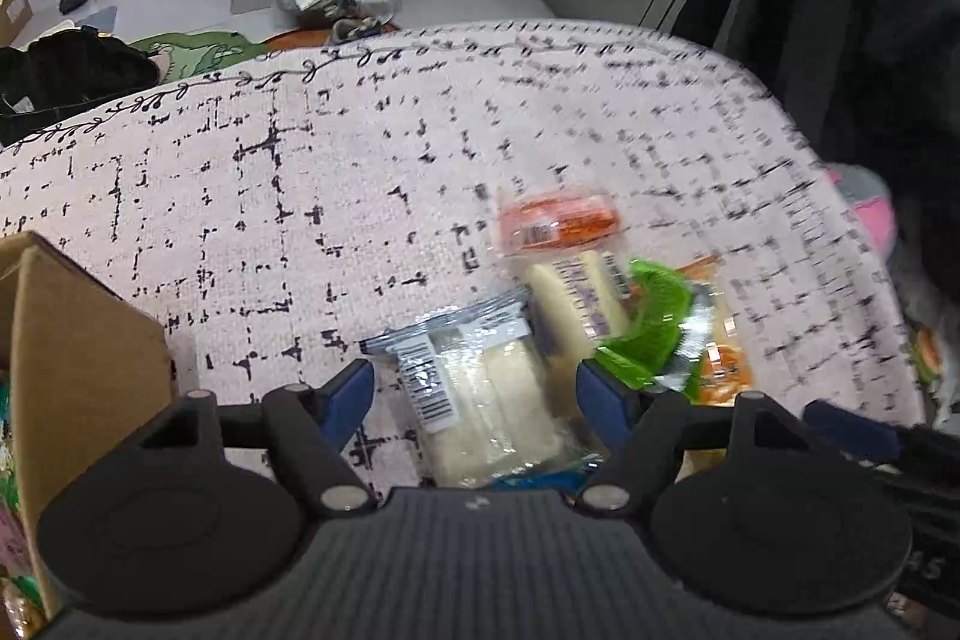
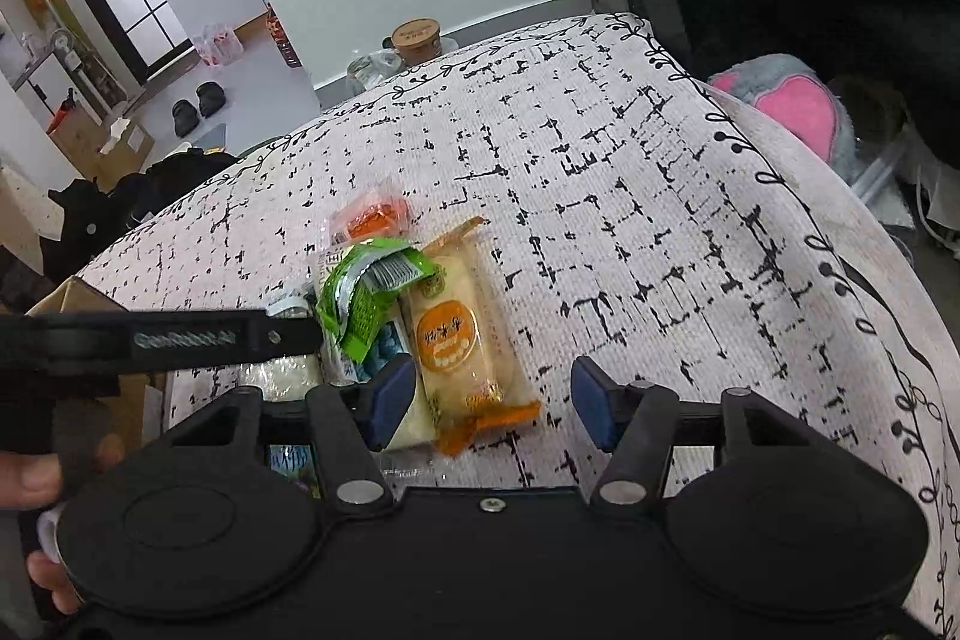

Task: Organize snacks
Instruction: 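Grasp the white bread packet with the left tool while the right grasps the orange-labelled bread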

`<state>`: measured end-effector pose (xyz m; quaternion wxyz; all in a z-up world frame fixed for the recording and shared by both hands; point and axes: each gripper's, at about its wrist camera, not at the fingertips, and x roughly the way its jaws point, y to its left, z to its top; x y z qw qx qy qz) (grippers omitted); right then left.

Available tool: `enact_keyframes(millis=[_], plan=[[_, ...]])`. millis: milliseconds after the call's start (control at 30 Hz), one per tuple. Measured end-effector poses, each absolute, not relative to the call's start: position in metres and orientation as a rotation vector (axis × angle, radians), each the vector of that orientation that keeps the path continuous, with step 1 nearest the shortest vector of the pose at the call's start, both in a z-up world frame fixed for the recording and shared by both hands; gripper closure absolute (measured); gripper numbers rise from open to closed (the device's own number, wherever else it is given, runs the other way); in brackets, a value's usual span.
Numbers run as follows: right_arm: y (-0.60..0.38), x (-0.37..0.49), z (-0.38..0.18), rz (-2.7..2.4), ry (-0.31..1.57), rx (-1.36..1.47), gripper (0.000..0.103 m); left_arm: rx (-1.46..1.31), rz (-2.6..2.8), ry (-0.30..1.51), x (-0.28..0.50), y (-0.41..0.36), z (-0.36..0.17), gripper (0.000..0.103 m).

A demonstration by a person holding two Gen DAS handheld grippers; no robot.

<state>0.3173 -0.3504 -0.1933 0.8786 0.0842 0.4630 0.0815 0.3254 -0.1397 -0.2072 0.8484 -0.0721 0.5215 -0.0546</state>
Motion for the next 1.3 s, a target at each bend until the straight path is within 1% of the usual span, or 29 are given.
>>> enact_keyframes(millis=[167, 267, 333, 367, 433, 500, 833, 1300], plan=[[-0.342, 0.325, -0.196, 0.181, 0.964, 0.170, 0.046, -0.115, -0.101, 1.136, 0.327, -0.138, -0.218, 0.031], [-0.331, 0.329, -0.205, 0.192, 0.975, 0.151, 0.046, -0.090, -0.100, 1.141, 0.327, -0.139, -0.220, 0.034], [-0.327, 0.330, -0.211, 0.184, 0.999, 0.136, 0.046, -0.085, -0.088, 1.141, 0.327, -0.140, -0.221, 0.043], [-0.325, 0.329, -0.213, 0.179, 0.998, 0.125, 0.048, -0.083, -0.079, 1.138, 0.327, -0.140, -0.220, 0.050], [-0.324, 0.327, -0.213, 0.173, 1.002, 0.094, 0.065, -0.101, -0.079, 1.135, 0.326, -0.136, -0.218, 0.053], [-0.326, 0.324, -0.210, 0.176, 1.007, 0.102, 0.067, -0.119, -0.081, 1.132, 0.324, -0.132, -0.215, 0.055], [-0.333, 0.300, -0.182, 0.136, 0.922, 0.127, 0.069, -0.162, -0.117, 1.064, 0.309, -0.122, -0.187, 0.057], [-0.307, 0.279, -0.146, 0.182, 0.834, 0.123, 0.069, -0.225, -0.169, 0.978, 0.270, -0.092, -0.147, 0.057]])
